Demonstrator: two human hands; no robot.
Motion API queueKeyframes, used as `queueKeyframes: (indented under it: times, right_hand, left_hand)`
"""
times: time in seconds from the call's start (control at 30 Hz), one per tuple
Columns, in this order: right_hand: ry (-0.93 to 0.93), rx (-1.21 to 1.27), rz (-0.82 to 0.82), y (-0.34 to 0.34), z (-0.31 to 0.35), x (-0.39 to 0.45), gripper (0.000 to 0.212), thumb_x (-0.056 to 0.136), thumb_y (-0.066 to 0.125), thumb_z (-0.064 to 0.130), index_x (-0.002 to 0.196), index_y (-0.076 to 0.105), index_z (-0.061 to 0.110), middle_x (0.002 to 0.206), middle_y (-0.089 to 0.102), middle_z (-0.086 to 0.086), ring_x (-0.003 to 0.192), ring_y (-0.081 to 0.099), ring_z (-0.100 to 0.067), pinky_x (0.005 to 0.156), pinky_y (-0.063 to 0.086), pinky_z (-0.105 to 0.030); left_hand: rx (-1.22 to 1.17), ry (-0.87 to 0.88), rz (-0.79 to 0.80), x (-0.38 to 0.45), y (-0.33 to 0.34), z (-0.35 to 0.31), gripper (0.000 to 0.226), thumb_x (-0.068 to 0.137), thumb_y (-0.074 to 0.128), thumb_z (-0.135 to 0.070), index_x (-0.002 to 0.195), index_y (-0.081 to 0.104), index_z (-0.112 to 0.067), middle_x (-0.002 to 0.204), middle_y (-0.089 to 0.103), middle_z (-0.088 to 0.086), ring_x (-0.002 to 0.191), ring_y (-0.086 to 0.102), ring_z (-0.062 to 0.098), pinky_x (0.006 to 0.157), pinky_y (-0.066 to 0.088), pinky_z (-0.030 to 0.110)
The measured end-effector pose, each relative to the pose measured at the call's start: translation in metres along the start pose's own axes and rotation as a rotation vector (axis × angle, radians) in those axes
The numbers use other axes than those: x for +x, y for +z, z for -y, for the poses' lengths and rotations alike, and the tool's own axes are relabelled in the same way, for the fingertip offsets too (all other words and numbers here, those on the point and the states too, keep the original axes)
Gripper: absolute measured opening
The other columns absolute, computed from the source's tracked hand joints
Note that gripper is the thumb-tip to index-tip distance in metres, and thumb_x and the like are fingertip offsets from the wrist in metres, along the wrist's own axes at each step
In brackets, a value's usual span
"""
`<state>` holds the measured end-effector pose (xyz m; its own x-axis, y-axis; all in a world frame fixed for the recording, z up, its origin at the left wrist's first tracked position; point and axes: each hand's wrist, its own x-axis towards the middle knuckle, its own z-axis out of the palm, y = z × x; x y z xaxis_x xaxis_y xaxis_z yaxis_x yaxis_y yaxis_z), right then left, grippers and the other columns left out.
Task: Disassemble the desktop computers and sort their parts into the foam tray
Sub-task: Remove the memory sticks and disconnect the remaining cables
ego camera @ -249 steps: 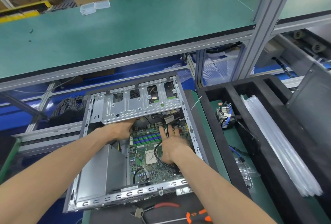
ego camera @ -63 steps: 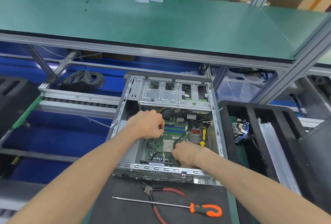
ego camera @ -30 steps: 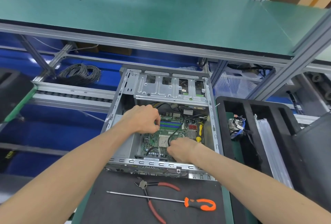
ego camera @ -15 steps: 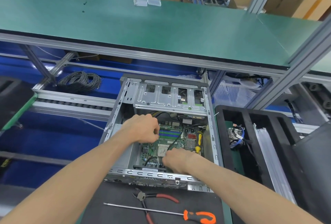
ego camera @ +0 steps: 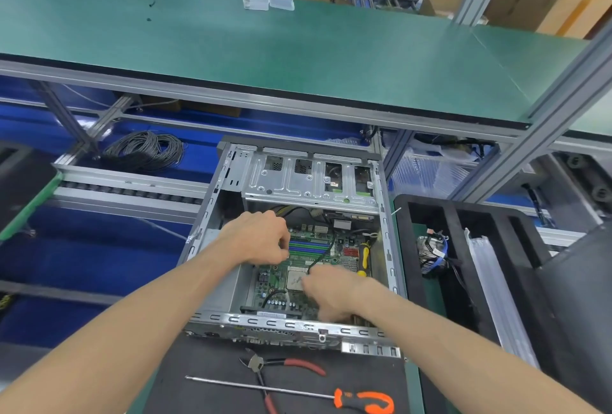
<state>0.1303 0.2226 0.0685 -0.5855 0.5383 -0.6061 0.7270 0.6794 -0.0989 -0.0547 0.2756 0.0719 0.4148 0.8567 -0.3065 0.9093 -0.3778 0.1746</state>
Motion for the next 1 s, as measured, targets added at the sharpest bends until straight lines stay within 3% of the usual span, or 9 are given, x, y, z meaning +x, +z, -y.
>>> queueKeyframes:
  times: [0.07,0.17,0.27,0.37,0.4,0.5,0.63,0.83,1.0]
  right_hand:
    - [0.034,0.042,-0.05,-0.008,-0.005,-0.004,0.026,0.081,0.065,0.006,0.064,0.046,0.013,0.072,0.05,-0.004,0.063,0.055,-0.02,0.056,0.05,-0.033]
    - [0.072,0.148,-0.095,-0.016,-0.004,0.0,0.03,0.085,0.063,0.008,0.064,0.044,0.017,0.072,0.044,-0.001,0.07,0.056,-0.027,0.063,0.049,-0.035]
    - [0.098,0.339,-0.076,-0.019,-0.006,0.005,0.019,0.09,0.065,0.008,0.072,0.065,0.006,0.074,0.066,-0.01,0.076,0.07,-0.029,0.074,0.06,-0.042]
    - [0.164,0.607,-0.161,-0.02,-0.014,0.004,0.013,0.093,0.067,0.012,0.084,0.074,0.007,0.058,0.067,0.003,0.052,0.068,-0.017,0.057,0.057,-0.031]
    - [0.182,0.64,-0.212,-0.021,-0.015,0.004,0.014,0.094,0.068,0.017,0.083,0.074,0.011,0.055,0.063,0.005,0.054,0.065,-0.015,0.058,0.054,-0.029]
    - [0.245,0.559,-0.366,-0.021,-0.012,0.006,0.013,0.095,0.067,0.033,0.085,0.072,0.026,0.083,0.062,-0.008,0.092,0.06,-0.024,0.084,0.055,-0.042]
    - [0.252,0.493,-0.339,-0.012,-0.005,0.012,0.023,0.098,0.057,0.031,0.116,0.07,0.027,0.116,0.062,-0.015,0.111,0.058,-0.035,0.09,0.05,-0.046]
    - [0.326,0.554,-0.42,0.009,-0.015,0.01,0.023,0.095,0.059,0.038,0.114,0.069,0.028,0.107,0.07,-0.003,0.102,0.064,-0.027,0.084,0.055,-0.04]
    - [0.336,0.644,-0.461,0.014,-0.018,0.012,0.033,0.095,0.061,0.038,0.126,0.062,0.025,0.096,0.068,0.004,0.095,0.064,-0.024,0.082,0.055,-0.04]
  left_hand:
    - [-0.003,-0.001,0.007,-0.001,-0.001,-0.001,0.022,0.078,0.058,-0.045,0.088,0.075,-0.037,0.073,0.06,-0.017,0.067,0.062,0.011,0.068,0.051,0.032]
    - [0.006,-0.005,-0.013,-0.002,-0.001,-0.002,0.024,0.077,0.056,-0.045,0.089,0.076,-0.036,0.078,0.065,-0.012,0.069,0.063,0.014,0.066,0.049,0.031]
    - [0.004,-0.016,-0.039,-0.002,-0.001,-0.002,0.028,0.077,0.054,-0.046,0.092,0.076,-0.036,0.073,0.062,-0.01,0.067,0.063,0.017,0.062,0.045,0.03]
    - [0.009,-0.029,-0.053,-0.002,-0.001,-0.002,0.029,0.079,0.053,-0.047,0.092,0.076,-0.036,0.07,0.054,-0.012,0.064,0.061,0.016,0.061,0.044,0.03]
    - [0.006,-0.037,-0.053,-0.002,-0.001,-0.001,0.029,0.079,0.052,-0.047,0.092,0.076,-0.036,0.07,0.053,-0.012,0.064,0.06,0.016,0.062,0.046,0.031]
    - [-0.006,-0.066,-0.046,-0.002,-0.001,-0.001,0.028,0.079,0.051,-0.045,0.089,0.075,-0.035,0.073,0.056,-0.01,0.063,0.061,0.018,0.065,0.052,0.033]
    - [0.004,-0.085,-0.056,-0.001,0.0,0.0,0.028,0.084,0.049,-0.042,0.091,0.074,-0.034,0.082,0.061,-0.004,0.067,0.061,0.021,0.066,0.049,0.034]
    - [0.077,-0.023,-0.094,0.001,0.004,0.0,0.028,0.093,0.046,-0.04,0.101,0.072,-0.036,0.095,0.068,-0.004,0.077,0.065,0.021,0.065,0.047,0.034]
    - [0.174,0.075,-0.178,0.003,0.006,-0.007,0.029,0.101,0.04,-0.033,0.114,0.066,-0.03,0.108,0.06,-0.008,0.09,0.064,0.02,0.064,0.045,0.036]
